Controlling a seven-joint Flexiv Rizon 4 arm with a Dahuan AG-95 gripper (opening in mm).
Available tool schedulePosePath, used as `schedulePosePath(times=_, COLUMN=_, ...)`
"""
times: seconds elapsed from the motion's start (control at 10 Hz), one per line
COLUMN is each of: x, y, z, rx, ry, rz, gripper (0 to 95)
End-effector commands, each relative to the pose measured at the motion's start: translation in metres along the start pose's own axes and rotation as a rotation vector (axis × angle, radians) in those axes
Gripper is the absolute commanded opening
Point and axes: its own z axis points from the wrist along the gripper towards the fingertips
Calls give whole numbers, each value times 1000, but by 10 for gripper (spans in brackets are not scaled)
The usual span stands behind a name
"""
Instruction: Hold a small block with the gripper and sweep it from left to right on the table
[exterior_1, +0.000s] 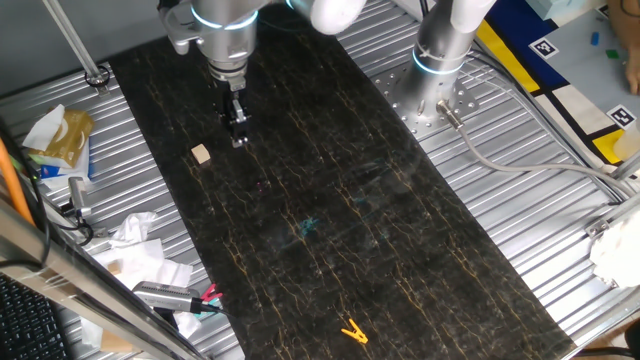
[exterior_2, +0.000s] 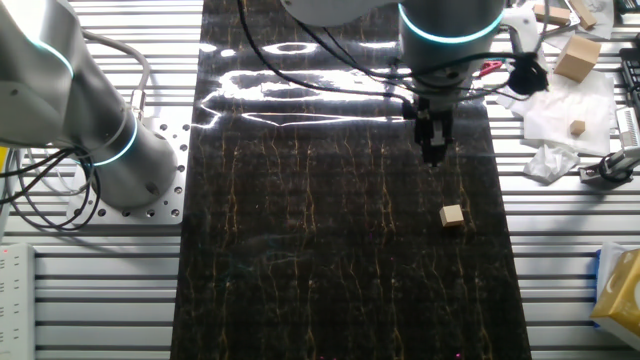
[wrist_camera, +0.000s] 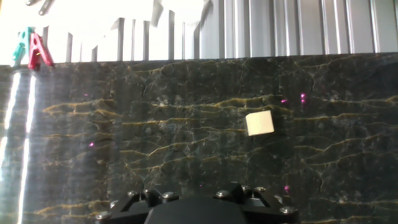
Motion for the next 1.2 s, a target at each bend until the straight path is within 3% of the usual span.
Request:
schedulePosePath(times=0.1, x=-3, y=-5, z=1, rx=1, ry=-1, rz=-6, gripper=570)
schedulePosePath(times=0.7, x=-15, y=-25, z=4, rx=0, ry=-2, rz=-12, gripper=570)
schedulePosePath(times=1.2, x=-21, y=-29, z=5, rx=-1, ry=-2, rz=-12, gripper=570)
